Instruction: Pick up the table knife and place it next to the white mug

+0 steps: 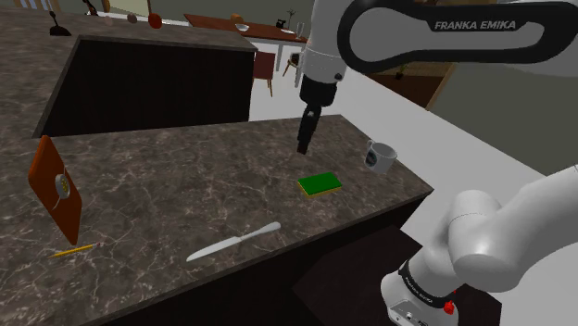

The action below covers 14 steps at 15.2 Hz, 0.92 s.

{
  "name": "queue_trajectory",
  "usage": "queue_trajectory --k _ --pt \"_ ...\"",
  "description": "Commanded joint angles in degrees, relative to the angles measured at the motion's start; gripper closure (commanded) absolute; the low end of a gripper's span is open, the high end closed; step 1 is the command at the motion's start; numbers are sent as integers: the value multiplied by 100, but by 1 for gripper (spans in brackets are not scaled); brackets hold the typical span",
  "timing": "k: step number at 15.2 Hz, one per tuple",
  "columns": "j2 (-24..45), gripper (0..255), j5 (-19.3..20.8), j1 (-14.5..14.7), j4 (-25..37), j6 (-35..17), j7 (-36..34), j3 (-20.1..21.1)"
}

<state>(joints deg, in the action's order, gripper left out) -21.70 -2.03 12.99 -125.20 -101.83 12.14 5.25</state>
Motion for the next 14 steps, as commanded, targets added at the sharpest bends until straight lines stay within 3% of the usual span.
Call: queue_trajectory --k 1,14 --pt "313 0 34 118 70 -152 177 106" --pt "2242 0 484 904 700 -805 902 952"
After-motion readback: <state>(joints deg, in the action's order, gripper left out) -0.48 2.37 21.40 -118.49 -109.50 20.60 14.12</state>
